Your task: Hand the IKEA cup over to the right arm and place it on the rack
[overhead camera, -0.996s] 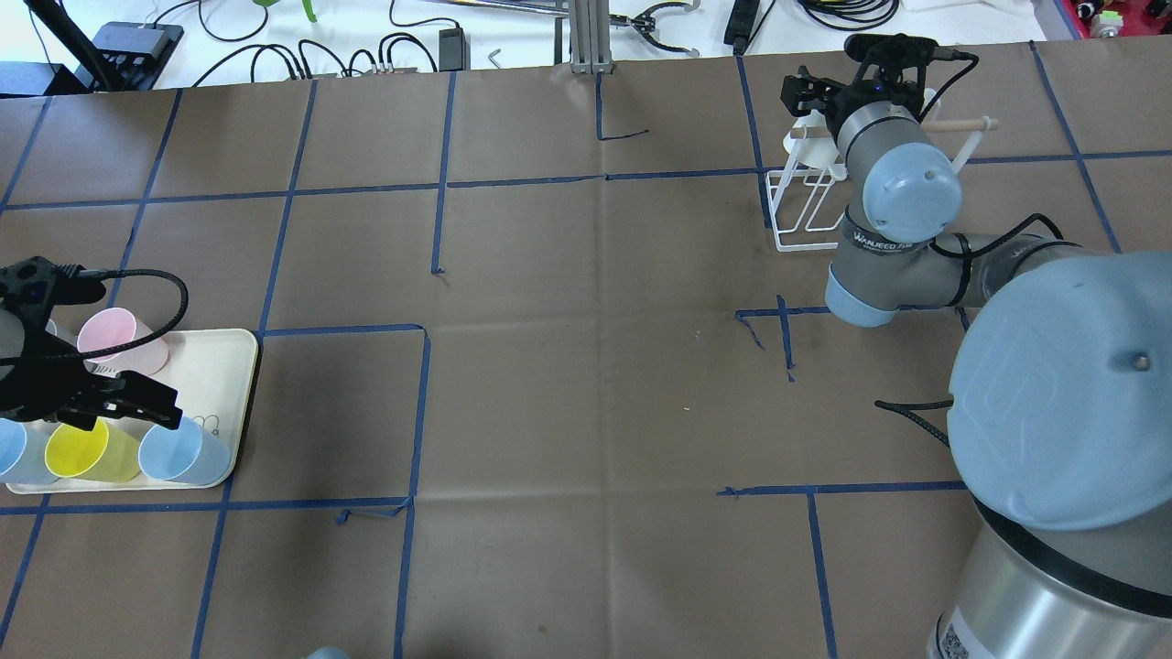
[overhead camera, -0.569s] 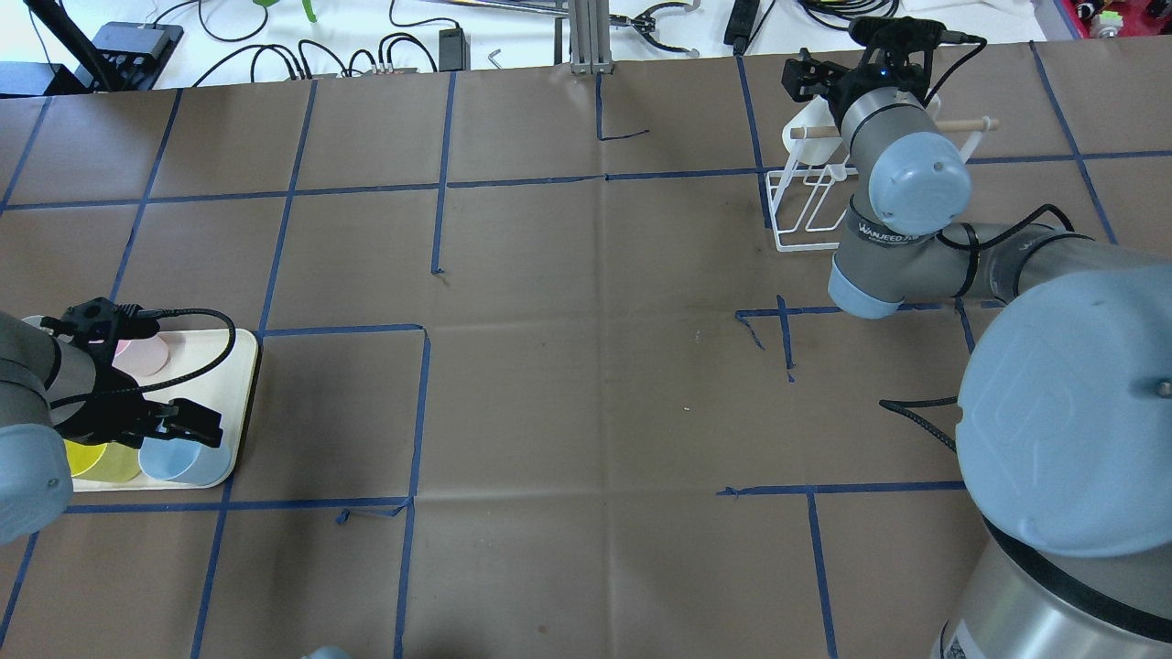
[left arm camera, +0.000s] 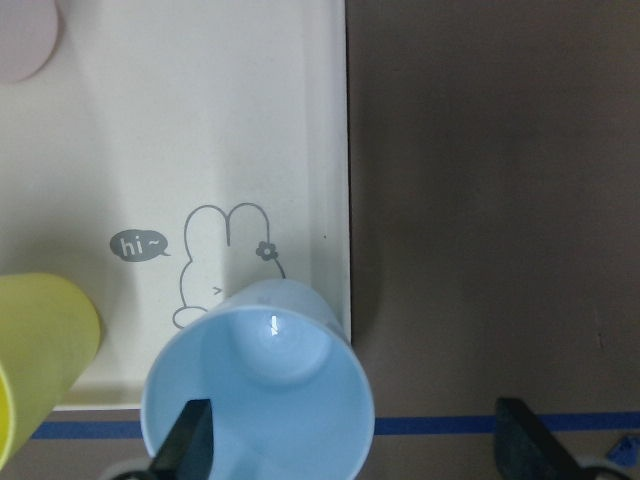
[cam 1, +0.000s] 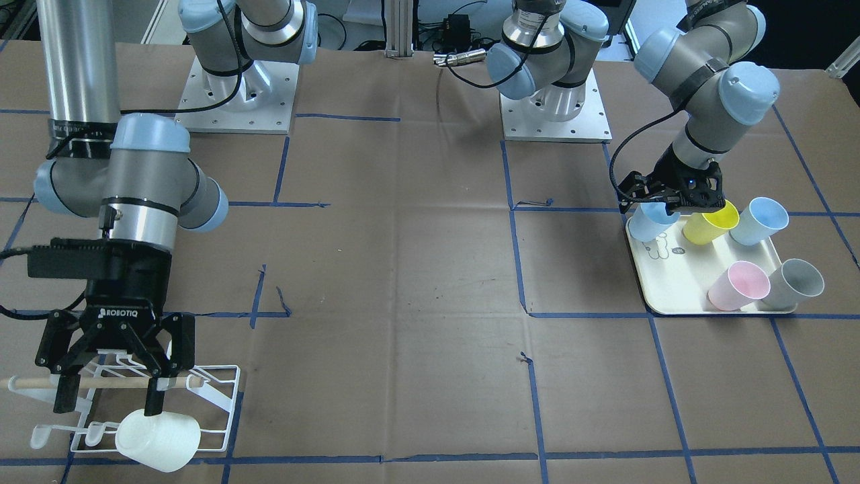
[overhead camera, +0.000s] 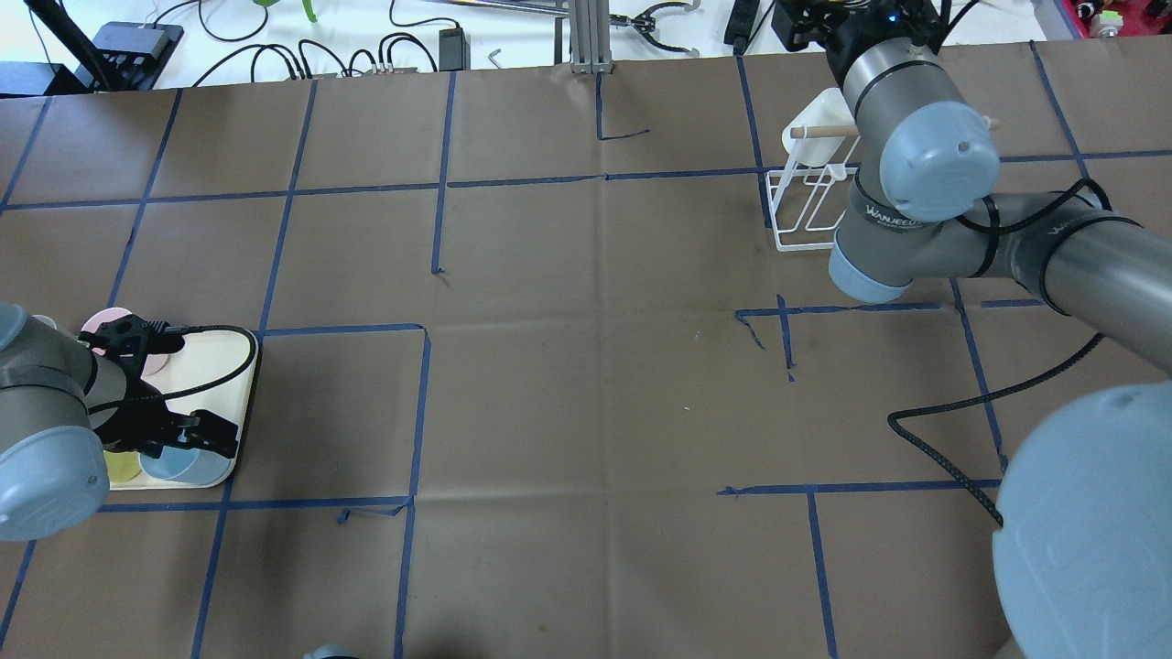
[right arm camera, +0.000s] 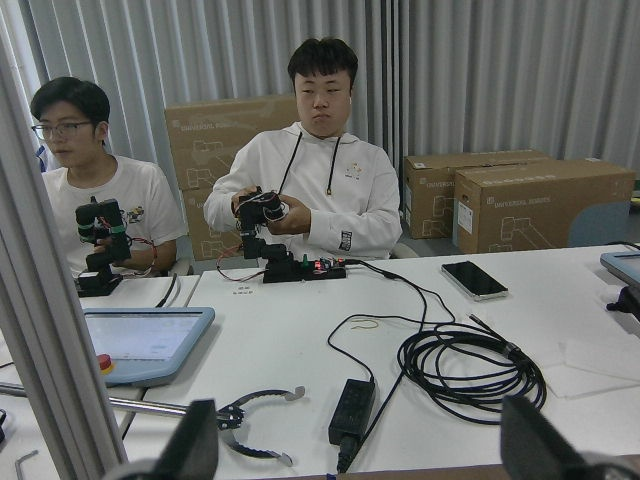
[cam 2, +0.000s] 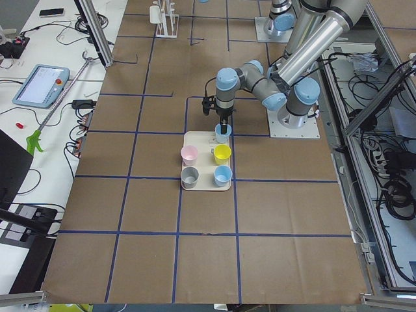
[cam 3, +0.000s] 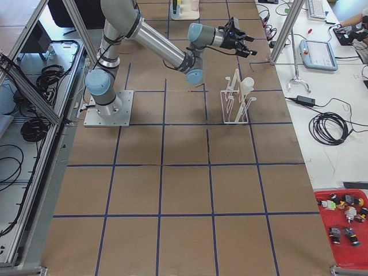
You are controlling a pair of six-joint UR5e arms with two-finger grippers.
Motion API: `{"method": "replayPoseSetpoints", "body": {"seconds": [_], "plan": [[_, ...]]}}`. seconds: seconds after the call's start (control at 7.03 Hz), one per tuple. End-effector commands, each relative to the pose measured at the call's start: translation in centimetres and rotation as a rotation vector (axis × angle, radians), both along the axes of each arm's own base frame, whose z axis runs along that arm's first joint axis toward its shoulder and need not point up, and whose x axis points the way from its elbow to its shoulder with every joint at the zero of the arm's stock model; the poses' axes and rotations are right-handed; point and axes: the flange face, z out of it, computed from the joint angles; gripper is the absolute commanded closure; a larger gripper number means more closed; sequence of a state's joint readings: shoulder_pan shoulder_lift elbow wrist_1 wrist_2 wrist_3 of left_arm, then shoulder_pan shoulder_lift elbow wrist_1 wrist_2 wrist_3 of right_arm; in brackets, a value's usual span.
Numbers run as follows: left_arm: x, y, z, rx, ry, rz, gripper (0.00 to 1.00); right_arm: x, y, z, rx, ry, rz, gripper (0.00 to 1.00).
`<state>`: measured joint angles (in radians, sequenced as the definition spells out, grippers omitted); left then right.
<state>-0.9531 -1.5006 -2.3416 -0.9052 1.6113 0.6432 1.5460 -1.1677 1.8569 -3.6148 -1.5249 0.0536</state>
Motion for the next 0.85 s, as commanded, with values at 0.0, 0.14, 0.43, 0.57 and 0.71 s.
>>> {"method": "replayPoseSetpoints", "body": {"seconds": [0.0, 0.14, 0.43, 0.57, 0.71], "plan": [[0.1, 0.1, -0.2, 0.024, -0.01, -0.005, 0.45, 3.3, 3.6, 2.5, -0.023, -0.007, 0.073, 0.0], [0.1, 0.2, -0.2, 0.042, 0.002, 0.0, 0.73, 4.3, 4.6, 1.7, -0.01, -0.04, 0.135, 0.0], [0.0, 0.0, -0.3, 0.041, 0.007, -0.002, 1.0, 5.1, 6.4, 2.1, 0.03, -0.328, 0.154, 0.0], [-0.1, -0.1, 0.1, 0.025, 0.005, -0.006, 1.0, 5.9, 6.9, 2.8, 0.047, -0.437, 0.21, 0.0], [0.1, -1.1, 1.6, -0.005, -0.013, -0.015, 1.0, 6.3, 7.2, 2.9, 0.082, -0.586, 0.215, 0.0]]}}
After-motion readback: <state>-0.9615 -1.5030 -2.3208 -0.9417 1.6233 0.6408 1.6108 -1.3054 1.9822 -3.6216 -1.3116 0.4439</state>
